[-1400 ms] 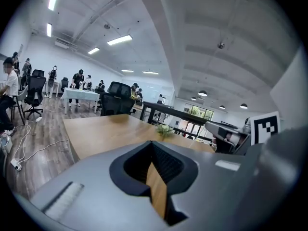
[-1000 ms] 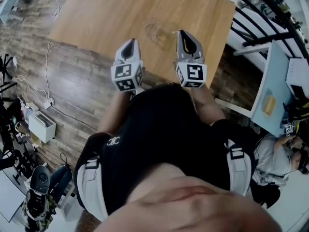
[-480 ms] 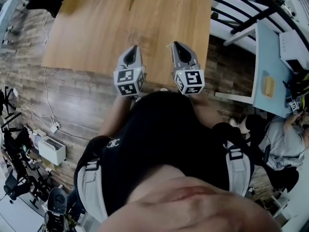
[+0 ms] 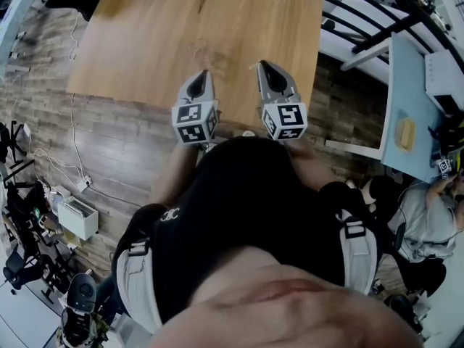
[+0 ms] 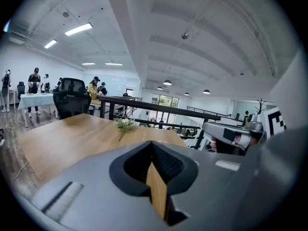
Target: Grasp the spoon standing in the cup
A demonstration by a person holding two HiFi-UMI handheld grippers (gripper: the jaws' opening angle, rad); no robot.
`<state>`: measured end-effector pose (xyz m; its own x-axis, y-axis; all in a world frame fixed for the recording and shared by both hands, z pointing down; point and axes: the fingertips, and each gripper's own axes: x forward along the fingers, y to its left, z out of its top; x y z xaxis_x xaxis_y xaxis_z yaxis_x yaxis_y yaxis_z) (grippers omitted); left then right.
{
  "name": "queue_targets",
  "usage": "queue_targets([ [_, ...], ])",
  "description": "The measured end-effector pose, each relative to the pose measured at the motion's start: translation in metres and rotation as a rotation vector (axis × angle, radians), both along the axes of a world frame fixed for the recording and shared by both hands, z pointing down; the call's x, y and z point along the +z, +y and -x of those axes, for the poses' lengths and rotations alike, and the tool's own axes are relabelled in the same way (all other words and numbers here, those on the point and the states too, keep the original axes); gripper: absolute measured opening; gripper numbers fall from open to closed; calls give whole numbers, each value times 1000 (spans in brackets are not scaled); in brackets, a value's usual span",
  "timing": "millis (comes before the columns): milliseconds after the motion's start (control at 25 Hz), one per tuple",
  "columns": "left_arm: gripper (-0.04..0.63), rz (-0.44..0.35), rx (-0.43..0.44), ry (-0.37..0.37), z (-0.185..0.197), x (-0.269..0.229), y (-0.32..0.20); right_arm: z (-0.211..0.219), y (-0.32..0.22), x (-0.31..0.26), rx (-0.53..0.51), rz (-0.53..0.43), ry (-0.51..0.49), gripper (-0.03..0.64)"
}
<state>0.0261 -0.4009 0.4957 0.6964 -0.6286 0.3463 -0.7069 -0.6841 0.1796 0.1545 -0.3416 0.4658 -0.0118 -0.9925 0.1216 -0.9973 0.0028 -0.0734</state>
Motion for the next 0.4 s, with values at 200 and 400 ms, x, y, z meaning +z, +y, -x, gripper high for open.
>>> queue_targets([
  [200, 11, 0, -11, -5, 2, 0, 2, 0, -4, 1, -18, -1, -2, 5],
  [400, 11, -7, -8, -7, -4, 1, 0, -3, -10, 0, -23, -5, 1, 5],
])
